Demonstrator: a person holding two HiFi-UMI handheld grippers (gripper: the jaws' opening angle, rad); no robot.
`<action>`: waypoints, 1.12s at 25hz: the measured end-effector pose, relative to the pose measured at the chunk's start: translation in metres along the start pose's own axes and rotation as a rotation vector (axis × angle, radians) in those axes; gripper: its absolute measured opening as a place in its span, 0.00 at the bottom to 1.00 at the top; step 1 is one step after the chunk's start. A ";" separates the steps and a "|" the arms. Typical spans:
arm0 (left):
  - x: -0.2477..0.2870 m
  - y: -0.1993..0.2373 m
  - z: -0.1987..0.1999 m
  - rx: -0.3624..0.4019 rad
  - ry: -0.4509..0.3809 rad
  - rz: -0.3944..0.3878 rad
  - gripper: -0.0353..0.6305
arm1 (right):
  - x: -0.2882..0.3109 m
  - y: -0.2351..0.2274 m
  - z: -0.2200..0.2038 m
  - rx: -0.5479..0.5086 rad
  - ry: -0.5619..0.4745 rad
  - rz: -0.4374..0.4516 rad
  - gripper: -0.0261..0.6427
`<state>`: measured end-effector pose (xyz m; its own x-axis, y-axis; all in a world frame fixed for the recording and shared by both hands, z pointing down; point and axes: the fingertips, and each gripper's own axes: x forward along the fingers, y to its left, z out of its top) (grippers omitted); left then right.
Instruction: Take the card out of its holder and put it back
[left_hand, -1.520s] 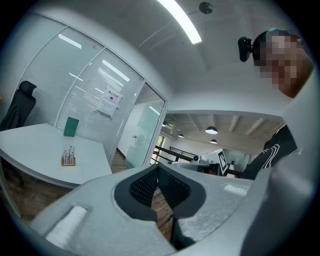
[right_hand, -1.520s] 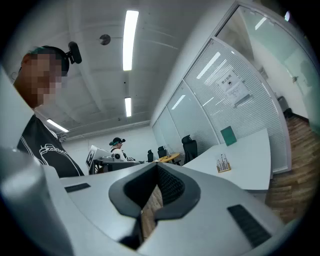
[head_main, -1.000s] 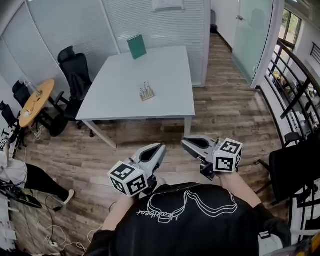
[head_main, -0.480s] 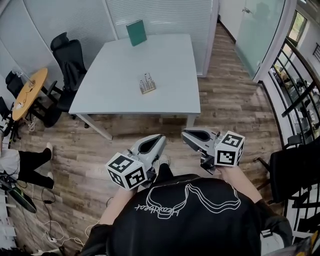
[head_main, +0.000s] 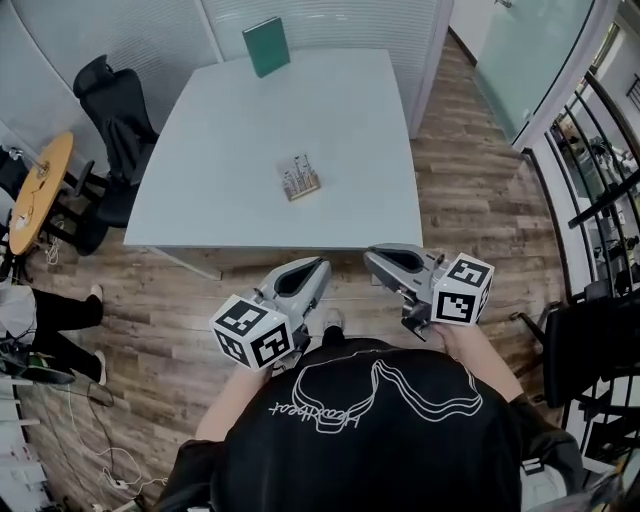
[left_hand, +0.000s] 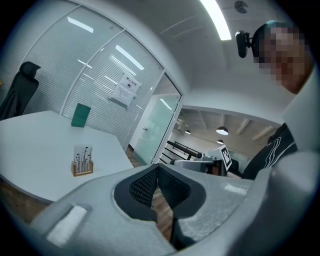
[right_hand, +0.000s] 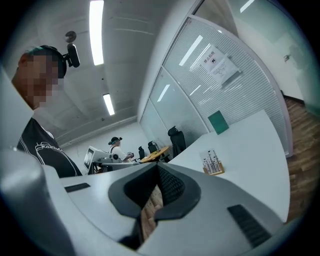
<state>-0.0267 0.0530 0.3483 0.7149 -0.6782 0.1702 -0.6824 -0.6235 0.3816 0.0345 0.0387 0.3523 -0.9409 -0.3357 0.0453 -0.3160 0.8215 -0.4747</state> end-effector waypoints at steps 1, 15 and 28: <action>0.005 0.013 0.004 -0.010 0.004 0.001 0.07 | 0.009 -0.010 0.003 0.010 0.003 -0.005 0.05; 0.043 0.170 0.024 -0.056 0.030 -0.021 0.07 | 0.106 -0.115 0.017 0.116 0.053 -0.073 0.05; 0.075 0.255 0.025 -0.010 0.066 -0.075 0.08 | 0.150 -0.187 0.009 0.195 0.100 -0.123 0.05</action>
<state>-0.1510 -0.1666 0.4355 0.7725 -0.6027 0.2002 -0.6255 -0.6675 0.4041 -0.0465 -0.1695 0.4402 -0.9073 -0.3724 0.1954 -0.4084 0.6698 -0.6201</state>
